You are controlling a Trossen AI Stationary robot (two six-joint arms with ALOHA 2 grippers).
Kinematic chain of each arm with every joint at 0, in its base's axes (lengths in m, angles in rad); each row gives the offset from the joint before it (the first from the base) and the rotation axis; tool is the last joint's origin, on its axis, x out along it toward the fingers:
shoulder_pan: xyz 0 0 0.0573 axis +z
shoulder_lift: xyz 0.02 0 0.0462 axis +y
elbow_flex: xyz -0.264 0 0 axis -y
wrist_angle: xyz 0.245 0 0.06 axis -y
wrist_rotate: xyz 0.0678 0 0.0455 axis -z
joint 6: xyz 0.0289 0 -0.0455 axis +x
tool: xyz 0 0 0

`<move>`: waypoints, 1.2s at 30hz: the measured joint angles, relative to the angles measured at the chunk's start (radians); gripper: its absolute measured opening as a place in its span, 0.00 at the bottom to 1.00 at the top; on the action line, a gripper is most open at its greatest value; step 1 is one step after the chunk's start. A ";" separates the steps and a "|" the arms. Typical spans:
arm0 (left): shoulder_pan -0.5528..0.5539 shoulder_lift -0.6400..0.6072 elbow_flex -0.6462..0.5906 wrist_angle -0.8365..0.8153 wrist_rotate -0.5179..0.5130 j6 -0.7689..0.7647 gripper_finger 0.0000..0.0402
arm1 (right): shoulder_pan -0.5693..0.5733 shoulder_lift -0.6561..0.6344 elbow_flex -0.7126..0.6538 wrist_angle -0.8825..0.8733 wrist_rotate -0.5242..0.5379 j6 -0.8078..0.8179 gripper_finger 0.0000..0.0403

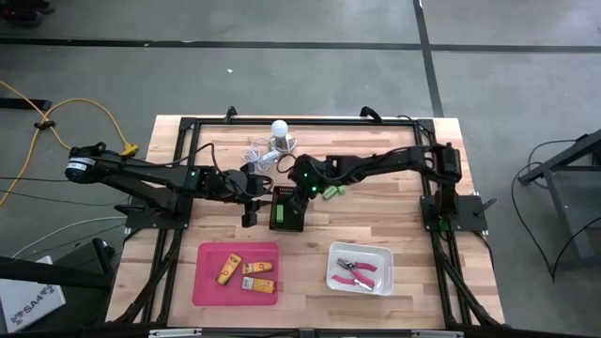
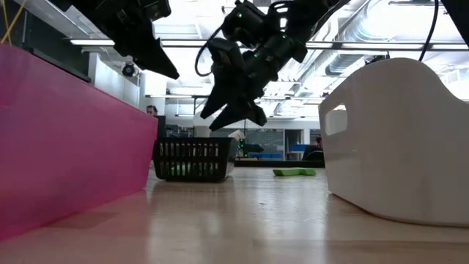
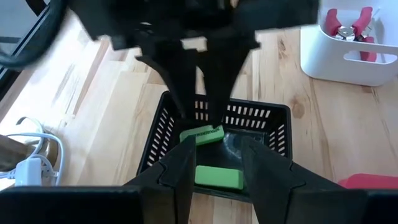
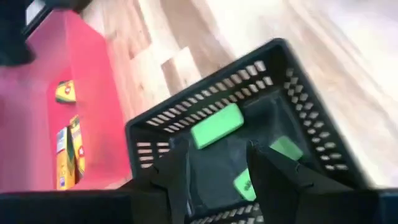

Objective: Pick & Place School Supplies
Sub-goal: Put the green eraser into the black bin

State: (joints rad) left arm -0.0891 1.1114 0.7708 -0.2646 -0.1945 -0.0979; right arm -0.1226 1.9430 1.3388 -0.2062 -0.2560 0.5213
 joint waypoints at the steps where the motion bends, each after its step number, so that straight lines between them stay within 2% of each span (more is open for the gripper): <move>1: 0.000 0.000 0.000 -0.002 0.000 0.000 0.31 | -0.010 -0.001 0.000 -0.005 -0.008 0.000 0.36; 9: -0.004 0.000 0.000 -0.007 -0.001 0.000 0.31 | -0.085 -0.043 -0.002 -0.210 -0.004 -0.001 0.36; 15: -0.014 0.000 0.000 -0.008 -0.001 0.004 0.31 | -0.124 -0.088 0.000 -0.286 0.006 0.003 0.36; 29: -0.015 0.001 0.001 -0.010 -0.001 0.003 0.31 | -0.143 -0.100 0.000 -0.612 0.276 0.106 0.36; 36: -0.014 0.001 0.001 -0.013 0.000 -0.001 0.31 | -0.135 -0.092 0.000 -0.670 0.295 0.115 0.36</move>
State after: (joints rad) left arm -0.1036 1.1122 0.7715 -0.2771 -0.1947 -0.0985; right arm -0.2580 1.8513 1.3384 -0.8759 0.0392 0.6366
